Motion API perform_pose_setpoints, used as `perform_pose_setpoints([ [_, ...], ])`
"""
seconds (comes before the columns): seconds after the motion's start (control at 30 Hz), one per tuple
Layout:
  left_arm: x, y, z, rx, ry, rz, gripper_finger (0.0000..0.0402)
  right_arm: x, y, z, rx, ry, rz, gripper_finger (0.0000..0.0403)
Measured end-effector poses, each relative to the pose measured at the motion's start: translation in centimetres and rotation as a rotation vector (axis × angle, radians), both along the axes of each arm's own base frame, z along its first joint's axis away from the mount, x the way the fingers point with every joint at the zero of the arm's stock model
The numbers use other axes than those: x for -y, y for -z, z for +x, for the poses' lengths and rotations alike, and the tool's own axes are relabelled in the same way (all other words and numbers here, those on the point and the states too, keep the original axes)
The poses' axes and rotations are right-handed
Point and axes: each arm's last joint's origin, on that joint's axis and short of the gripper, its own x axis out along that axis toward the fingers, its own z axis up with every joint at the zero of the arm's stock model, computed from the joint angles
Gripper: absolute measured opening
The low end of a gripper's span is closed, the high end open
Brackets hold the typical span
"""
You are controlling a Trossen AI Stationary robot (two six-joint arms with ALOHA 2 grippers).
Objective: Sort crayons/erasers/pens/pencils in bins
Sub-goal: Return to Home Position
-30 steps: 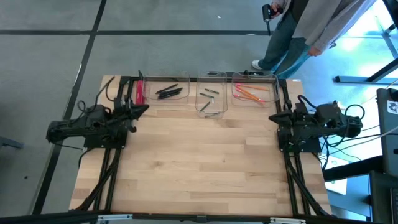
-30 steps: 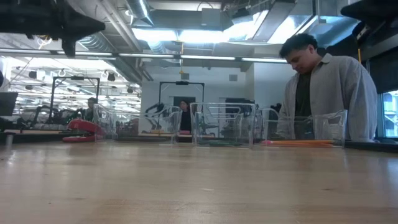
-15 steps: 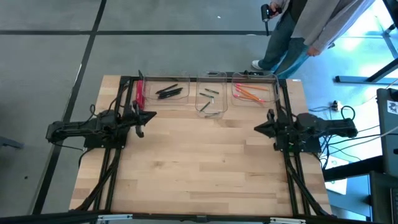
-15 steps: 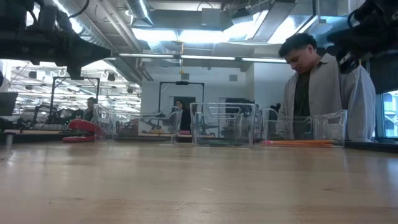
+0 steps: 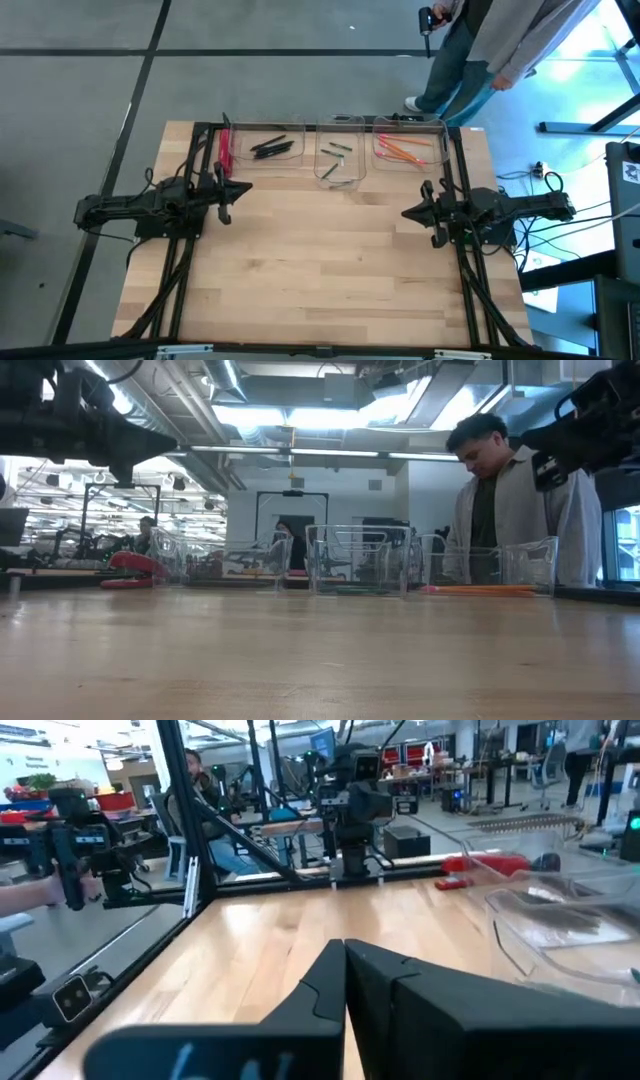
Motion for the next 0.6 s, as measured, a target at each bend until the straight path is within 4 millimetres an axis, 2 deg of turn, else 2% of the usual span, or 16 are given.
perform_pose_setpoints([
  [0.6, 0.00, 0.25, 0.02, -0.026, 0.000, -0.003, 0.0000, 0.05, 0.00, 0.02, -0.001, 0.016, -0.004, 0.0012],
])
